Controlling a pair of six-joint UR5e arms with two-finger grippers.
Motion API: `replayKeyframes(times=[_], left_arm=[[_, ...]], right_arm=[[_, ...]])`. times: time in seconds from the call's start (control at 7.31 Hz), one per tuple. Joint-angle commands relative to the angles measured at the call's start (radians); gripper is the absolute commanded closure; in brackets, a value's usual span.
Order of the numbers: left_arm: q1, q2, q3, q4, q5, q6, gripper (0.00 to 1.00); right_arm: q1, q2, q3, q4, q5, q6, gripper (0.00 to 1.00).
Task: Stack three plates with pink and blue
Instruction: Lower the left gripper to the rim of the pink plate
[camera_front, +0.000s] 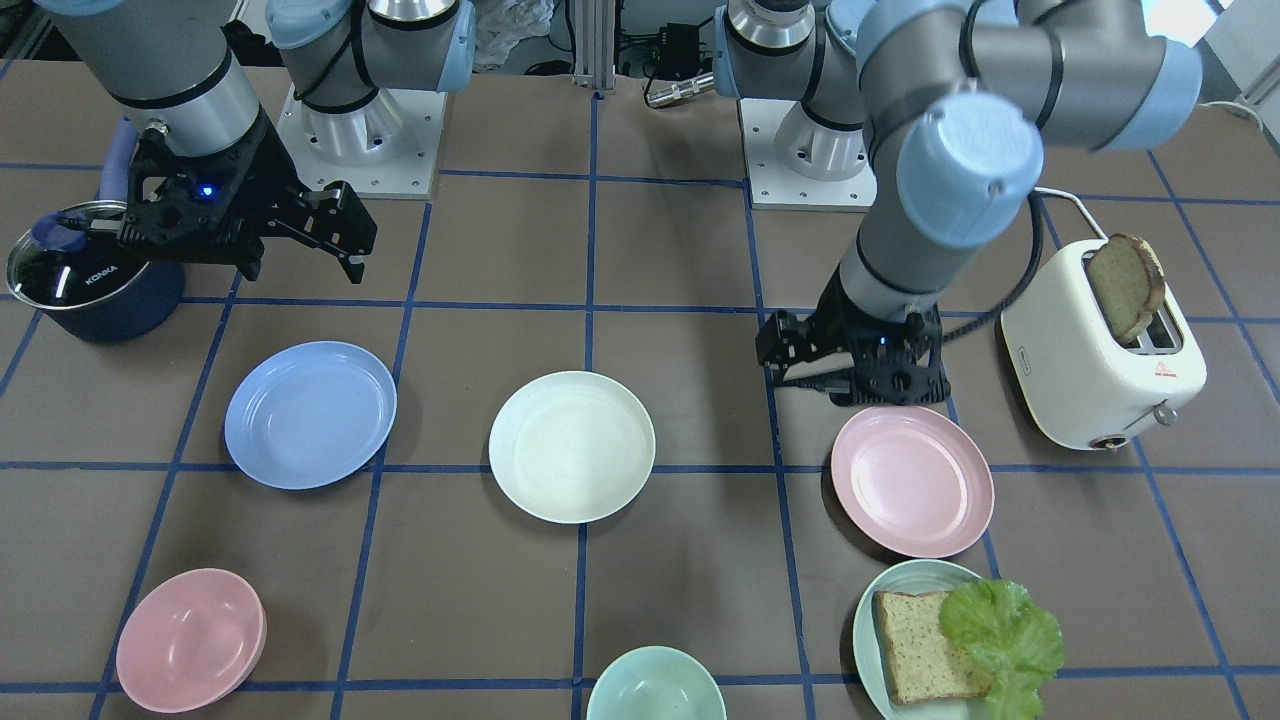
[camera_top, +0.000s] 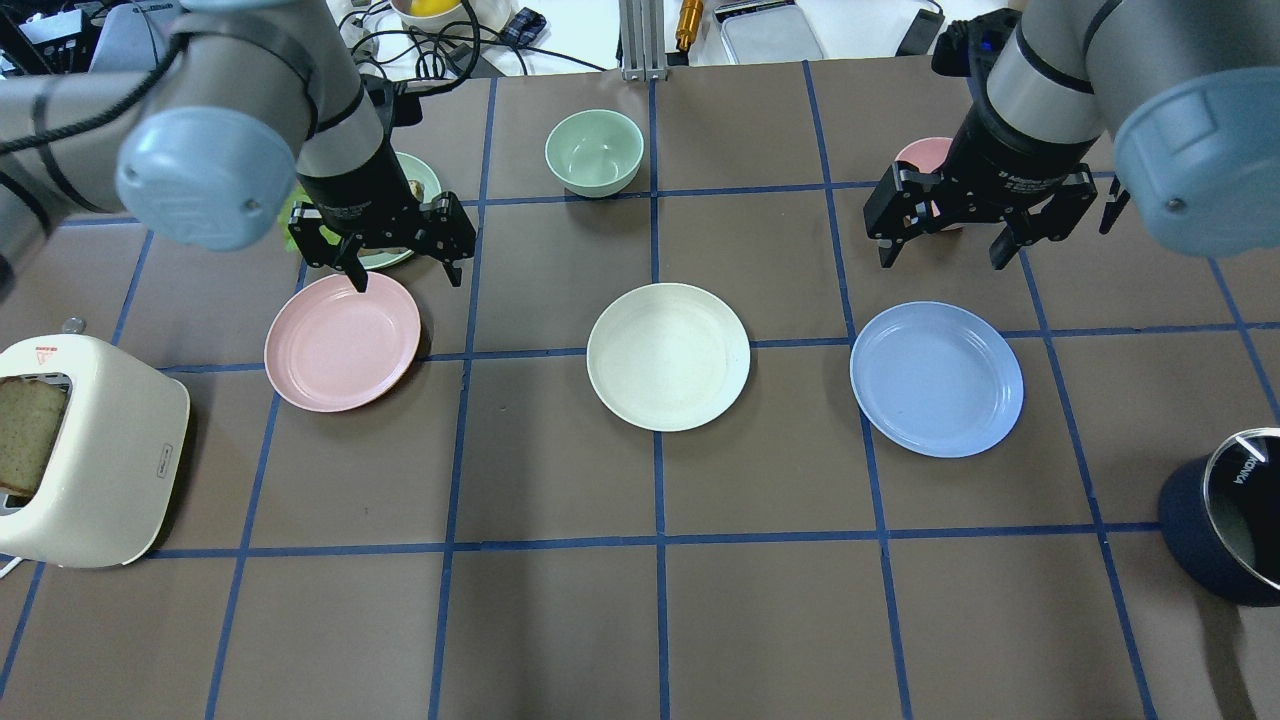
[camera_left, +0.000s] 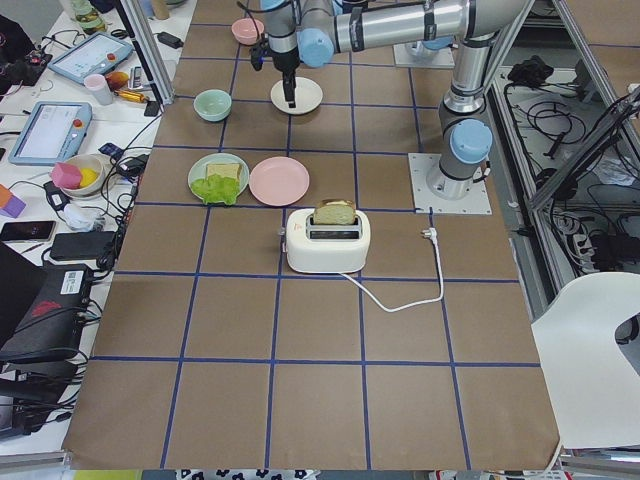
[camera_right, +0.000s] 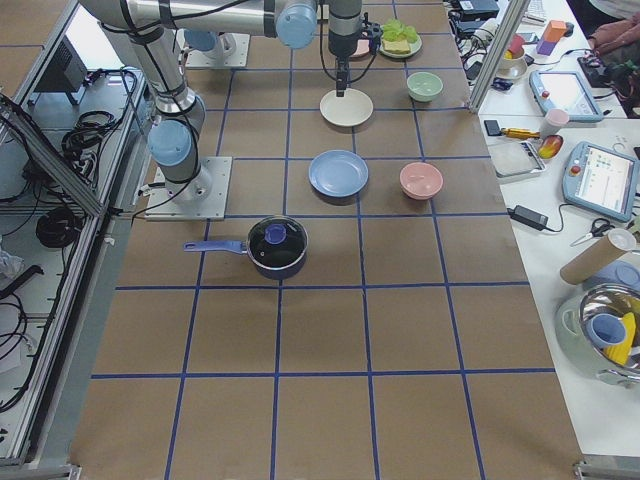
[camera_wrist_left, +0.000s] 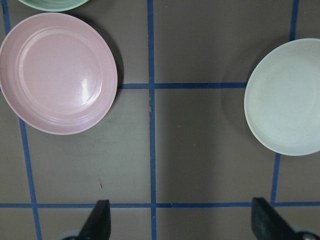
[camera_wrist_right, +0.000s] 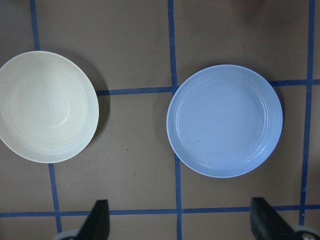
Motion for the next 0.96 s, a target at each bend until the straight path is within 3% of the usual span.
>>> replayKeyframes(times=[0.0,0.27,0.41,0.68,0.82], left_arm=[[0.026,-0.133,-0.069,0.204,0.073,0.034,0.00],[0.027,-0.231,-0.079,0.329,0.124,0.043,0.00],[0.027,-0.253,-0.084,0.333,0.122,0.043,0.08],[0.026,-0.261,-0.090,0.337,0.121,0.043,0.48],[0.026,-0.261,-0.087,0.337,0.121,0.049,0.62]], right_arm=[[-0.009,0.000,0.028,-0.019,-0.001,0.011,0.00],[-0.008,0.000,0.032,-0.041,0.005,0.009,0.00],[-0.009,0.000,0.032,-0.061,-0.001,0.003,0.00],[-0.006,-0.001,0.040,-0.062,0.002,0.011,0.00],[-0.006,-0.001,0.037,-0.063,0.003,0.009,0.00]])
